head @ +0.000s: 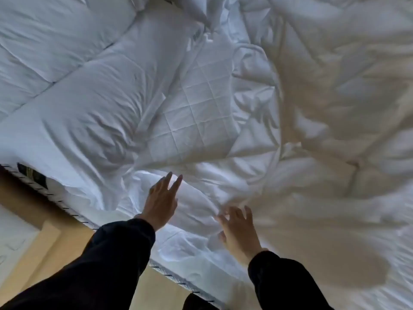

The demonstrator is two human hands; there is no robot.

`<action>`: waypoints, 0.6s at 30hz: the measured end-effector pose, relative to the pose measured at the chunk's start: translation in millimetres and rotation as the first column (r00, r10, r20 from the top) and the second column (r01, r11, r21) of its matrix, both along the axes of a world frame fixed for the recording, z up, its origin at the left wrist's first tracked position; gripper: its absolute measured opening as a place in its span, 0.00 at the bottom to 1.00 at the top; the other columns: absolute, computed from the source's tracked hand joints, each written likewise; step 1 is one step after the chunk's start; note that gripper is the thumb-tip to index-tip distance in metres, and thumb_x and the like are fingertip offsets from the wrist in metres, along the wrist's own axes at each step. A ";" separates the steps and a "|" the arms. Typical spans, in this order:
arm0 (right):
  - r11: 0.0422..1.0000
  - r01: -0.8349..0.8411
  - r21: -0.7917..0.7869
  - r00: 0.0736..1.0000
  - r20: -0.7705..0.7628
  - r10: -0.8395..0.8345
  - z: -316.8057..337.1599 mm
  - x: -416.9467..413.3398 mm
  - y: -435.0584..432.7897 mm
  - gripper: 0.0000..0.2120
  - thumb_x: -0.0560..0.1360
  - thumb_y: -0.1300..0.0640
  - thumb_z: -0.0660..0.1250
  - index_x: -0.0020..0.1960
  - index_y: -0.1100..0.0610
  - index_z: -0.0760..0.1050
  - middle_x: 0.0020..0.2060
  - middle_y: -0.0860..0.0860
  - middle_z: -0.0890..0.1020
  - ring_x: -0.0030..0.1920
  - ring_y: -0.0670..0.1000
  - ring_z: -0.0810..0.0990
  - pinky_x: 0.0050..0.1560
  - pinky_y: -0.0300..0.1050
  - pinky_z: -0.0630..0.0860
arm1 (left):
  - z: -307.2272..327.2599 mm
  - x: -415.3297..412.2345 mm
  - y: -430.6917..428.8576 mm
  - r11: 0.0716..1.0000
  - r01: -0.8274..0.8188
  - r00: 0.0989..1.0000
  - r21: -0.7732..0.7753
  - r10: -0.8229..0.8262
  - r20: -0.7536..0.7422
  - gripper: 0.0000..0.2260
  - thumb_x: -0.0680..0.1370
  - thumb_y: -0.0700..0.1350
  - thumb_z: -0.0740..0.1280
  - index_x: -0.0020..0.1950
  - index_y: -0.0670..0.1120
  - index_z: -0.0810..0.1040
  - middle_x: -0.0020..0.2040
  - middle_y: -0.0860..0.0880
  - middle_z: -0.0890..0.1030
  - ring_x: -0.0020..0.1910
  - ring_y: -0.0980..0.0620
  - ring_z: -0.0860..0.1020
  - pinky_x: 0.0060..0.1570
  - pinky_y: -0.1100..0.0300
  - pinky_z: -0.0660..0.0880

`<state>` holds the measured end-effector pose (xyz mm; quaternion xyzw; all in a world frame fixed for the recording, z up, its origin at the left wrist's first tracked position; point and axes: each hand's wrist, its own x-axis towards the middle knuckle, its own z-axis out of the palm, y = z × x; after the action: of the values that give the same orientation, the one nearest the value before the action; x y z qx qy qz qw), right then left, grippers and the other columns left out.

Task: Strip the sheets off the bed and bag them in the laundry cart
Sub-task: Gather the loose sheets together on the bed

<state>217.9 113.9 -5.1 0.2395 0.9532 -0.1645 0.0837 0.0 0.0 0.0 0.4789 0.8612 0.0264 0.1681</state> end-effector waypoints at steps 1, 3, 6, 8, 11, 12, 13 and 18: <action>1.000 0.026 -0.002 0.999 -0.047 -0.026 -3.9 -0.5 0.3 0.16 0.58 0.53 0.77 0.44 0.49 0.78 0.43 0.51 0.79 0.47 0.56 0.80 0.54 0.61 0.75 | -8.3 -10.1 6.1 0.999 0.051 0.996 0.011 -0.050 -0.079 0.36 0.69 0.39 0.75 0.75 0.43 0.64 0.72 0.35 0.67 0.67 0.34 0.70 0.60 0.40 0.70; 0.997 0.068 -0.031 0.983 -0.171 -0.072 -12.1 -0.6 -3.2 0.01 0.66 0.55 0.65 0.38 0.50 0.75 0.41 0.50 0.76 0.43 0.55 0.78 0.46 0.53 0.76 | -15.6 -27.9 13.4 0.994 0.040 0.994 -0.103 -0.050 -0.099 0.35 0.76 0.44 0.69 0.78 0.45 0.55 0.77 0.39 0.58 0.74 0.37 0.60 0.69 0.40 0.60; 0.986 0.151 -0.067 0.957 -0.239 -0.162 -28.5 4.1 -5.5 0.11 0.63 0.62 0.69 0.39 0.50 0.70 0.39 0.48 0.74 0.40 0.53 0.76 0.36 0.46 0.72 | -18.9 -46.2 27.9 0.949 0.023 0.985 -0.314 -0.076 -0.156 0.29 0.81 0.51 0.59 0.78 0.44 0.52 0.75 0.43 0.60 0.74 0.43 0.60 0.73 0.47 0.50; 0.981 0.167 -0.095 0.943 -0.275 -0.187 -30.6 4.3 -5.9 0.21 0.57 0.67 0.73 0.41 0.49 0.67 0.38 0.48 0.73 0.38 0.52 0.75 0.33 0.46 0.71 | -15.9 -51.5 31.0 0.948 0.042 0.963 -0.315 -0.122 -0.241 0.20 0.81 0.51 0.57 0.71 0.43 0.66 0.66 0.43 0.72 0.66 0.43 0.69 0.71 0.50 0.56; 0.977 0.195 -0.083 0.936 -0.283 -0.211 -22.7 -6.7 -4.1 0.15 0.63 0.63 0.68 0.41 0.50 0.64 0.35 0.48 0.73 0.35 0.53 0.76 0.32 0.46 0.71 | -15.1 -65.2 21.3 0.979 0.010 0.968 -0.202 -0.060 -0.245 0.14 0.81 0.49 0.59 0.57 0.40 0.77 0.58 0.41 0.75 0.58 0.41 0.73 0.66 0.51 0.61; 0.978 0.196 -0.070 0.934 -0.289 -0.208 -20.9 -13.0 -4.0 0.09 0.66 0.61 0.64 0.42 0.51 0.66 0.35 0.48 0.74 0.35 0.53 0.76 0.33 0.46 0.71 | -16.6 -69.4 16.8 0.988 -0.019 0.983 -0.153 -0.009 -0.183 0.13 0.81 0.48 0.60 0.55 0.39 0.78 0.59 0.40 0.74 0.60 0.40 0.72 0.67 0.51 0.60; 0.979 0.190 -0.074 0.939 -0.277 -0.203 -18.2 -21.3 -4.3 0.06 0.67 0.61 0.63 0.42 0.52 0.69 0.36 0.49 0.75 0.36 0.54 0.77 0.35 0.47 0.72 | -16.6 -73.8 12.3 0.986 -0.052 0.993 -0.156 0.034 -0.117 0.13 0.81 0.48 0.61 0.56 0.39 0.77 0.61 0.41 0.73 0.62 0.40 0.72 0.67 0.50 0.60; 0.998 0.016 -0.061 0.968 -0.250 -0.031 -15.3 -83.3 -13.3 0.24 0.63 0.64 0.71 0.58 0.58 0.75 0.58 0.59 0.77 0.58 0.61 0.78 0.53 0.55 0.77 | -7.3 -80.4 -6.2 0.965 -0.011 0.987 -0.264 -0.031 -0.155 0.15 0.78 0.42 0.62 0.64 0.45 0.68 0.57 0.47 0.78 0.57 0.45 0.76 0.60 0.54 0.67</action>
<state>134.6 100.5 -20.4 0.2258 0.9479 -0.2224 -0.0324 -80.4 -6.2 -7.3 0.4572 0.8652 -0.1273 0.1618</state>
